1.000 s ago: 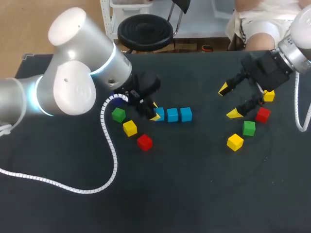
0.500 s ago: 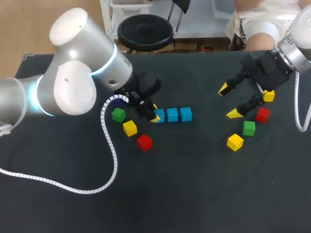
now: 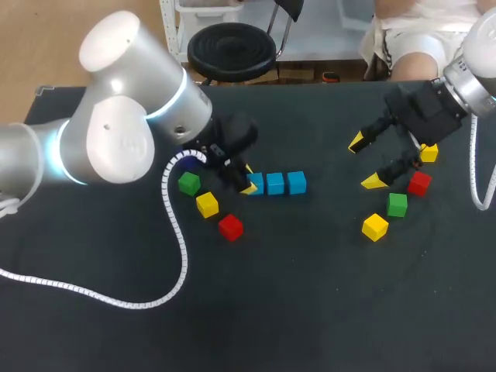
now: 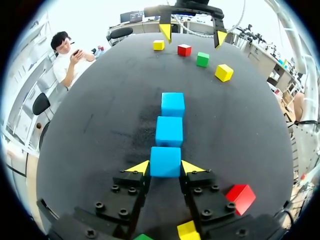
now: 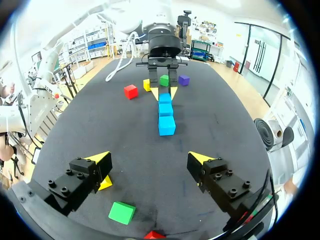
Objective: Place the blue cubes, place green cubes on the blue cubes, place the yellow cubes on the green cubes, then place the red cubes on the yellow cubes, and place purple cube on the red cubes.
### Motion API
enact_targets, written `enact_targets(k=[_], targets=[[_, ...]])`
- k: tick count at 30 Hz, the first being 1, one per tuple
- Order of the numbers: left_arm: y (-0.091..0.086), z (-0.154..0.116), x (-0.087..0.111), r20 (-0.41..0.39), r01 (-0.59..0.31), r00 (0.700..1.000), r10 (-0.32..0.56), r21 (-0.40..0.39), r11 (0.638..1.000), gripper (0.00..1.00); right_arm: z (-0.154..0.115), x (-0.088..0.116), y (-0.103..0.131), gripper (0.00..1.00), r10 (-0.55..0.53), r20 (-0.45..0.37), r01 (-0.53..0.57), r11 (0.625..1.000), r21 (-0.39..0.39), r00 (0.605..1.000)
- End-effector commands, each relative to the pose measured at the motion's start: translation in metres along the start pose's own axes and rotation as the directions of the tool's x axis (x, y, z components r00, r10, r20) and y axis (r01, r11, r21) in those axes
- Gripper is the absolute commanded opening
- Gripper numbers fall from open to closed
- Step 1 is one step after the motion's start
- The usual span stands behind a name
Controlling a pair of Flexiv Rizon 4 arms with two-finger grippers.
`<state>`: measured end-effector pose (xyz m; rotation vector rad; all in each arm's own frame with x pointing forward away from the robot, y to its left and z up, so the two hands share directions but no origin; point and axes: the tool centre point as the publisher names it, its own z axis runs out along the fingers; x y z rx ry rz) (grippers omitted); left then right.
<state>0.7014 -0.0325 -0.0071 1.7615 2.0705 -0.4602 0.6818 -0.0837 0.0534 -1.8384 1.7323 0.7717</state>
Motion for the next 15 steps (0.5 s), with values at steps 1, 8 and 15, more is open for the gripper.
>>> enact_targets(k=[1, 8, 15], targets=[[-0.0007, 0.0016, 0.0030, -0.002, 0.005, 1.000, -0.005, 0.001, 1.000, 0.00, 0.0001, 0.0003, 0.0005, 1.00, -0.001, 0.002, 0.001, 1.000, 0.002, 1.000], [0.0001, 0.0006, 0.0048, -0.006, 0.011, 1.000, -0.011, -0.001, 1.000, 0.00, 0.0001, 0.0003, 0.0005, 1.00, -0.001, 0.002, 0.001, 1.000, 0.002, 1.000], [0.0028, 0.0003, 0.0023, -0.002, 0.008, 1.000, -0.008, -0.004, 1.000, 0.00, 0.0001, 0.0003, 0.0005, 1.00, -0.001, 0.002, 0.001, 1.000, 0.002, 1.000]])
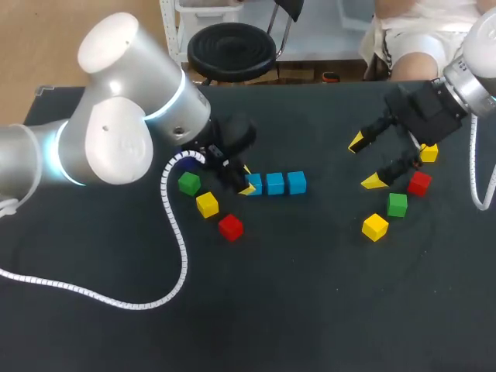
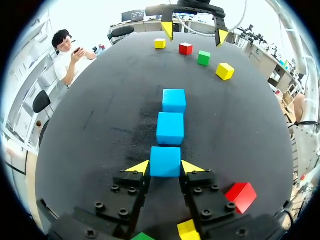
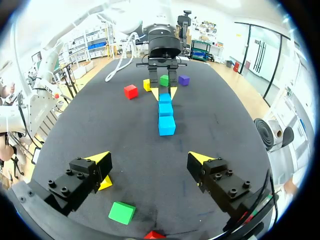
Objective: Place the blue cubes, place green cubes on the blue cubes, place the yellow cubes on the green cubes, then place the red cubes on the yellow cubes, and place purple cube on the red cubes.
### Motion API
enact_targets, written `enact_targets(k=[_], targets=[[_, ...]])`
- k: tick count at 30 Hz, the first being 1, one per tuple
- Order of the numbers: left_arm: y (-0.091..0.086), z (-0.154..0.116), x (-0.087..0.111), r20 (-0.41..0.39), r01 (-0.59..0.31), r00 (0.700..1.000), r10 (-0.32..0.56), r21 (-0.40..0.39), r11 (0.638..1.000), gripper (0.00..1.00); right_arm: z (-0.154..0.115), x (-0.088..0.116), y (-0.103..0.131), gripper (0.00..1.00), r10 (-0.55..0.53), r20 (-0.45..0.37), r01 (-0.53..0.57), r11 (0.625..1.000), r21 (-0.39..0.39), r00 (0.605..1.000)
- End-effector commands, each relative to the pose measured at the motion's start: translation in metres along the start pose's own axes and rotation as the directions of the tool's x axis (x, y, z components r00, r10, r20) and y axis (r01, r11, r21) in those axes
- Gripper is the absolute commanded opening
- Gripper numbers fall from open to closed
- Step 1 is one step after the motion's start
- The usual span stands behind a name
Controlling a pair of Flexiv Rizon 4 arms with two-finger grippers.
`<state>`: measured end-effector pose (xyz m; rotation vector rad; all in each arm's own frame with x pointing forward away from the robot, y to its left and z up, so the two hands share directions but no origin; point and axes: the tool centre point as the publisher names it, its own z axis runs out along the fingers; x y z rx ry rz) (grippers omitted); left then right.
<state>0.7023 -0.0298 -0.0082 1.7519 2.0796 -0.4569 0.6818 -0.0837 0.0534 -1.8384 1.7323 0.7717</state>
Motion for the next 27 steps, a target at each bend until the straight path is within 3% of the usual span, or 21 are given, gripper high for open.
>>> enact_targets(k=[1, 27], targets=[[0.0014, 0.0007, -0.0007, 0.000, -0.002, 1.000, 0.002, 0.000, 1.000, 0.00, 0.0001, 0.0003, 0.0005, 1.00, -0.001, 0.002, 0.001, 1.000, 0.002, 1.000], [0.0038, 0.0036, -0.0007, -0.010, -0.005, 1.000, 0.005, 0.004, 1.000, 0.00, 0.0001, 0.0003, 0.0005, 1.00, -0.001, 0.002, 0.001, 1.000, 0.002, 1.000]])
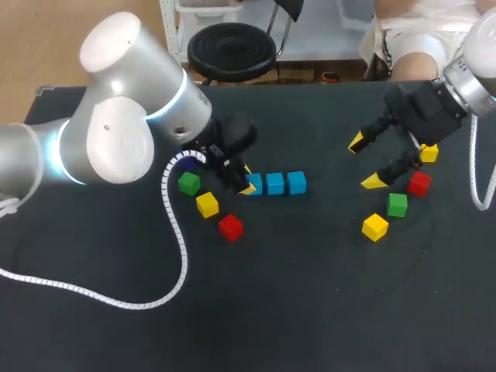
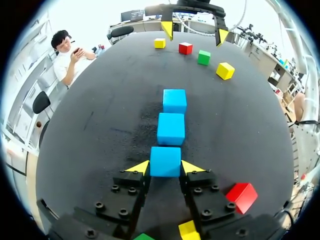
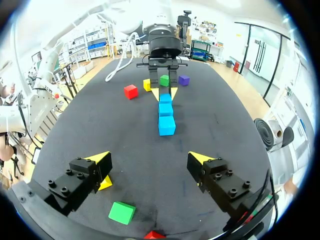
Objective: Place the blue cubes, place green cubes on the blue cubes, place the yellow cubes on the green cubes, then place the red cubes on the yellow cubes, and place purple cube on the red cubes.
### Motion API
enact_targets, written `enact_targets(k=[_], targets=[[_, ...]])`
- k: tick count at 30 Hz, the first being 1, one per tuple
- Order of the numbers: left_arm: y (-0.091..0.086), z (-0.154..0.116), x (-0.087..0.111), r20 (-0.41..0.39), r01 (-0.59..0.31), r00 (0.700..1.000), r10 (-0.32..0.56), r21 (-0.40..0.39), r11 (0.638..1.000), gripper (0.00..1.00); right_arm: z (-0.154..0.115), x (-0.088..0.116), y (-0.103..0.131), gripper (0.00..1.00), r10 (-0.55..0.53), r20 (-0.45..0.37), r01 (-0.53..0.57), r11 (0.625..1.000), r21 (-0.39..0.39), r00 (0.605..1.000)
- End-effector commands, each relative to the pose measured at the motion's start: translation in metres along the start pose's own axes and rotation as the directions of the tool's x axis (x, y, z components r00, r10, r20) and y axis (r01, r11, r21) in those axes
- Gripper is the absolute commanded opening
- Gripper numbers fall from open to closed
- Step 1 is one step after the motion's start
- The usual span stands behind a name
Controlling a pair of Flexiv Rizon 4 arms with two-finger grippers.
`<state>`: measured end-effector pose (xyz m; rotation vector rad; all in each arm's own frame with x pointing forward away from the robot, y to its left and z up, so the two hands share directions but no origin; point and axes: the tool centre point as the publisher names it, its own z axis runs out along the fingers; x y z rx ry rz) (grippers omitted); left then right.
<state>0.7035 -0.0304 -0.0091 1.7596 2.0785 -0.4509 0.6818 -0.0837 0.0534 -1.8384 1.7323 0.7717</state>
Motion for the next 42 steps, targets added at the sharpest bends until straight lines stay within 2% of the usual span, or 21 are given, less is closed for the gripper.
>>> enact_targets(k=[1, 6, 7, 9, 10, 19, 26, 32, 42], targets=[[0.003, 0.003, 0.000, -0.005, 0.000, 1.000, 0.000, 0.005, 1.000, 0.00, 0.000, 0.000, 0.000, 1.00, -0.001, 0.002, 0.001, 1.000, 0.002, 1.000], [0.002, 0.004, 0.002, -0.007, 0.007, 1.000, -0.007, 0.007, 1.000, 0.00, 0.000, 0.000, 0.000, 1.00, -0.001, 0.002, 0.001, 1.000, 0.002, 1.000], [0.002, 0.005, 0.003, -0.009, 0.011, 1.000, -0.011, 0.008, 1.000, 0.15, 0.000, 0.000, 0.000, 1.00, -0.001, 0.002, 0.001, 1.000, 0.002, 1.000], [0.003, 0.005, 0.004, -0.009, 0.022, 1.000, -0.022, 0.012, 1.000, 0.79, 0.000, 0.000, 0.000, 1.00, -0.001, 0.002, 0.001, 1.000, 0.002, 1.000], [0.004, 0.005, 0.004, -0.008, 0.026, 1.000, -0.026, 0.013, 1.000, 1.00, 0.000, 0.000, 0.000, 1.00, -0.001, 0.002, 0.001, 1.000, 0.002, 1.000], [0.007, 0.002, 0.009, 0.004, 0.054, 0.999, -0.054, 0.015, 0.998, 1.00, 0.000, 0.000, 0.000, 1.00, -0.001, 0.002, 0.001, 1.000, 0.002, 1.000], [0.004, -0.011, 0.006, 0.033, 0.057, 0.998, -0.058, 0.022, 0.998, 1.00, 0.000, 0.000, 0.000, 1.00, -0.001, 0.002, 0.001, 1.000, 0.002, 1.000], [-0.003, -0.025, 0.001, 0.038, 0.030, 0.999, -0.032, 0.050, 0.998, 1.00, 0.000, 0.000, 0.000, 1.00, -0.001, 0.002, 0.001, 1.000, 0.002, 1.000], [-0.022, -0.046, 0.000, 0.080, 0.045, 0.996, -0.047, 0.030, 0.999, 1.00, 0.000, 0.000, 0.000, 1.00, -0.001, 0.002, 0.001, 1.000, 0.002, 1.000]])
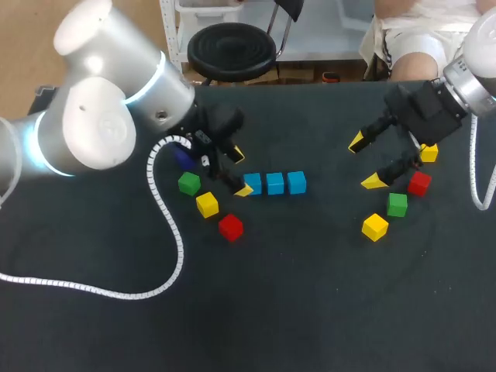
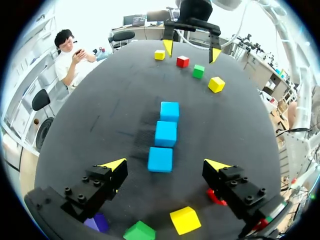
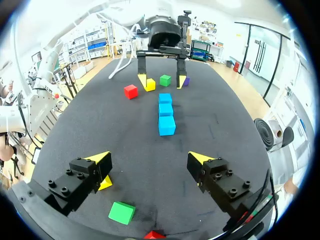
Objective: Place the blue cubes, place green cubes on the blue cubes, place the yellow cubes on the green cubes, then place the red cubes on the yellow cubes, and place purple cube on the red cubes.
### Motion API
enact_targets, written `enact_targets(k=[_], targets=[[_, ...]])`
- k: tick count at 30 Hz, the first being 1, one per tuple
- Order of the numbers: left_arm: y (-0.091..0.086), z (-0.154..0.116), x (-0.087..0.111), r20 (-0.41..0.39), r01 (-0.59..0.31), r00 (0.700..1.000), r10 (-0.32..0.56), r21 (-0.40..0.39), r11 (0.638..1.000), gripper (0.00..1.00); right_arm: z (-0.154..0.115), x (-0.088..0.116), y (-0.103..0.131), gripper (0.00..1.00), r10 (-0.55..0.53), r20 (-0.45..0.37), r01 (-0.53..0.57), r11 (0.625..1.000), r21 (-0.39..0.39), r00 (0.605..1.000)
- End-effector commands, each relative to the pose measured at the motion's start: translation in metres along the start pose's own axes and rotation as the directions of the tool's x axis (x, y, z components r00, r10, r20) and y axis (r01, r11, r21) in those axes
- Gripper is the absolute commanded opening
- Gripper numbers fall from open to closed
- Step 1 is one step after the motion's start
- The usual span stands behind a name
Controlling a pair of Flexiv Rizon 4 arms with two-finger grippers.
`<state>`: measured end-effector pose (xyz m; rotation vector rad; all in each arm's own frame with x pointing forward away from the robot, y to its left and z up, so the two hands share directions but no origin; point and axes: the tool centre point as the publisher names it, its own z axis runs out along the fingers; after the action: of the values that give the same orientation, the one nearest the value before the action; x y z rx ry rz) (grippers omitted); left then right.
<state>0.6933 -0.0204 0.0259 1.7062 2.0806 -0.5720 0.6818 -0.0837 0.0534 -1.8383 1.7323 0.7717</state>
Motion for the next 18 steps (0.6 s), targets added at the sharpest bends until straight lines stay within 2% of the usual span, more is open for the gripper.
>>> enact_targets(k=[1, 9, 18], targets=[[-0.016, -0.011, 0.006, 0.023, 0.000, 1.000, 0.001, -0.025, 1.000, 1.00, 0.000, 0.000, 0.001, 1.00, -0.001, 0.002, 0.001, 1.000, 0.002, 1.000], [-0.022, -0.020, 0.007, 0.016, -0.022, 1.000, 0.022, -0.020, 1.000, 1.00, 0.000, 0.000, 0.001, 1.00, -0.001, 0.002, 0.001, 1.000, 0.002, 1.000], [-0.016, -0.033, 0.009, 0.053, -0.031, 0.998, 0.030, 0.019, 0.999, 1.00, 0.000, 0.000, 0.001, 1.00, -0.001, 0.002, 0.001, 1.000, 0.002, 1.000]])
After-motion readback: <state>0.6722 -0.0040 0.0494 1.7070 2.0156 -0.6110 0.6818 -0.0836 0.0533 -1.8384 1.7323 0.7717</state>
